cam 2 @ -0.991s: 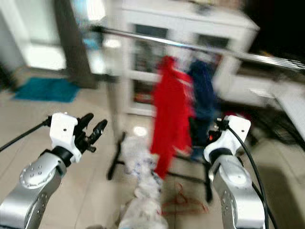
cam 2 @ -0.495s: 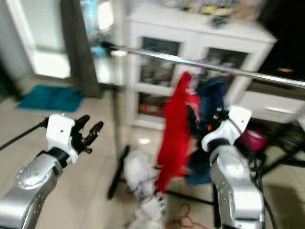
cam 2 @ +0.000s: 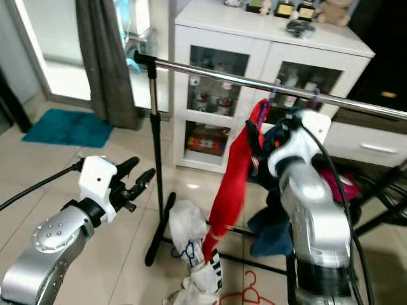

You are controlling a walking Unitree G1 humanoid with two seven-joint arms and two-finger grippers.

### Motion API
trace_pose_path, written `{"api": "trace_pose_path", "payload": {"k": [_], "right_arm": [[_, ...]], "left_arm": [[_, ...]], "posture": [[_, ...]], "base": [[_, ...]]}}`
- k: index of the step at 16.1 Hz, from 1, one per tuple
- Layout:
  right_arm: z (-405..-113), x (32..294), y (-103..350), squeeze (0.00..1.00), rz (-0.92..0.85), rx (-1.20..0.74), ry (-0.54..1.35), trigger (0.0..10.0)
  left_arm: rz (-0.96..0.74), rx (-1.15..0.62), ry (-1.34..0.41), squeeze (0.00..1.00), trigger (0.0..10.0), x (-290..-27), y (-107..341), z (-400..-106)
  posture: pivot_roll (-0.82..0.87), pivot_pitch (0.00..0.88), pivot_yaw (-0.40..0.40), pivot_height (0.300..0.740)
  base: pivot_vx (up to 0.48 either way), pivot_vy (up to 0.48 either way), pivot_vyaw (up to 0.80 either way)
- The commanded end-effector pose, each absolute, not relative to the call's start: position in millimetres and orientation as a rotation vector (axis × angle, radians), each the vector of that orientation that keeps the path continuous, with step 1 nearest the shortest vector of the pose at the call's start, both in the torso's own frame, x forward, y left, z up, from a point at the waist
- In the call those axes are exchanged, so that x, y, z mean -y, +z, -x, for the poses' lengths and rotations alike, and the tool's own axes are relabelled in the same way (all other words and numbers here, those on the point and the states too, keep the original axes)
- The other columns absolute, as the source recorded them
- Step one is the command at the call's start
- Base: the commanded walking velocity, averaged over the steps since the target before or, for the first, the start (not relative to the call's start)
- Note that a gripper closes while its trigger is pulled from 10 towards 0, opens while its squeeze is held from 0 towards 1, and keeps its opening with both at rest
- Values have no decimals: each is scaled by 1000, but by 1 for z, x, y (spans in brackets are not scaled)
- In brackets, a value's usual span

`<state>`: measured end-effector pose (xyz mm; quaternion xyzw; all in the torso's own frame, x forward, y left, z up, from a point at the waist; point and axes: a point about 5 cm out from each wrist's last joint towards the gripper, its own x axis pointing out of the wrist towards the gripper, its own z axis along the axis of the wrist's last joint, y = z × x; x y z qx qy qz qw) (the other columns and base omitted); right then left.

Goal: Hang hanger

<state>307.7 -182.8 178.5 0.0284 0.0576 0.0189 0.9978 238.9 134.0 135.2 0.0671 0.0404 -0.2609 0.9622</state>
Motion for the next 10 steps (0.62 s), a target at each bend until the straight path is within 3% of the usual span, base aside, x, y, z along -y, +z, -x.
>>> {"api": "trace_pose_path", "payload": {"k": [1,5,6,7,8,10], "right_arm": [[-317,188,175,1000,-73,-158,3,10000],[-356,179,182,1000,-110,-195,25,10000],[-375,177,186,557,-124,-211,24,10000],[-380,177,186,557,-137,-218,19,10000],[-383,177,187,0,-145,-223,16,10000],[-400,179,190,0,-209,-240,-34,10000]], "left_arm": [[-151,-79,-553,0,10000,-131,135,-240],[-162,-77,-593,0,10000,-127,137,-240],[-172,-75,-615,0,10000,-124,138,-240],[-173,-74,-619,0,10000,-124,138,-240],[-174,-74,-620,0,10000,-124,139,-240],[-180,-77,-627,0,10000,-124,139,-238]], "posture": [[3,0,-90,740],[10,0,-101,740],[16,0,-112,740],[16,0,-112,740],[16,0,-112,740],[26,0,-123,740]], "base": [[0,0,0],[0,0,0],[0,0,0],[0,0,0],[0,0,0],[0,0,0]]}}
